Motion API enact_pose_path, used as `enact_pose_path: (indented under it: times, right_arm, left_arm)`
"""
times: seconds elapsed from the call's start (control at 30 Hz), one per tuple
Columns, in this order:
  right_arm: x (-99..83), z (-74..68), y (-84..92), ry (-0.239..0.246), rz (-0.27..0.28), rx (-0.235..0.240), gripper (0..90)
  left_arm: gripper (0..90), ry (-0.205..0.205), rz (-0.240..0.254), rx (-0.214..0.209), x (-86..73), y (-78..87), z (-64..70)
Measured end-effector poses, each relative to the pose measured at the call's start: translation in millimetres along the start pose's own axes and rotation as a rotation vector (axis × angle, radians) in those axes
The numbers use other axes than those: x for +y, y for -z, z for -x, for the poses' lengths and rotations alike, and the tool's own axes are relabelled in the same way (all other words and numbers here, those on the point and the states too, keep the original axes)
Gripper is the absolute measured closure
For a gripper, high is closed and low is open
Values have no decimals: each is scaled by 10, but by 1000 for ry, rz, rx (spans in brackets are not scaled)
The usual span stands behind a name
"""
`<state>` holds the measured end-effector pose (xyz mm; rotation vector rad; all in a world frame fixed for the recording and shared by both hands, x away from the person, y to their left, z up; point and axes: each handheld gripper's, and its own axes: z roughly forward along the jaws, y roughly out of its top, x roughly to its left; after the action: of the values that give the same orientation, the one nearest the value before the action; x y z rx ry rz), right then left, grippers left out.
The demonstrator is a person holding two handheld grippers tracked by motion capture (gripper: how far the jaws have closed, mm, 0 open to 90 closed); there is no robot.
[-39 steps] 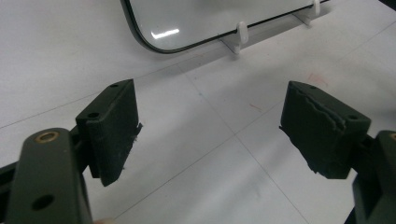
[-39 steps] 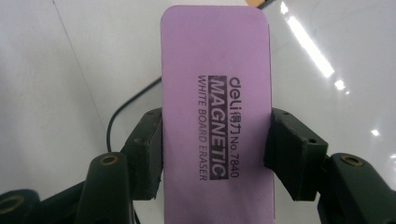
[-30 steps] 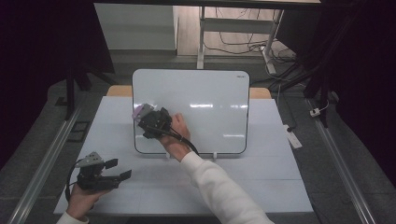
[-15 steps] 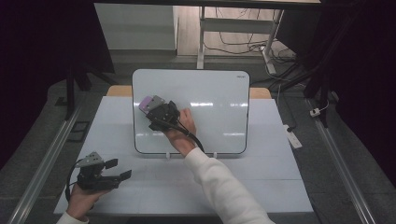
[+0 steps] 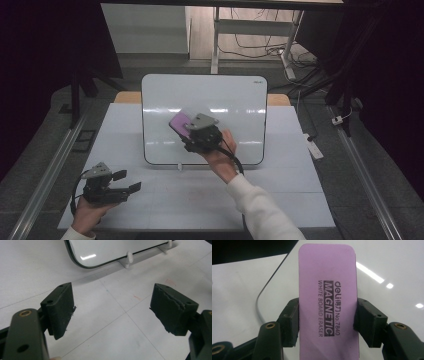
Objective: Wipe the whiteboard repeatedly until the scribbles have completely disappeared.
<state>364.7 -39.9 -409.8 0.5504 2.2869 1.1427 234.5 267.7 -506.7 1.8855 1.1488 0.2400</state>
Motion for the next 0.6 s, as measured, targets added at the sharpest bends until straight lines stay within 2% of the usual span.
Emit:
enact_pose_path:
  times: [0.07, 0.33, 0.47, 0.6]
  right_arm:
    - [-135, 28, 147, -38, -1, 7, 401]
    - [-662, 132, 655, -129, 38, 36, 401]
    - [-817, 146, 827, -138, 40, 28, 401]
    - [-946, 152, 915, -147, 36, 26, 401]
  left_arm:
    - [198, -4, -3, 0, 9, -9, 8]
    - [203, -17, -7, -8, 59, -41, 54]
    - [211, -33, -8, -15, 86, -55, 94]
    - [215, -47, -8, -21, 127, -72, 136]
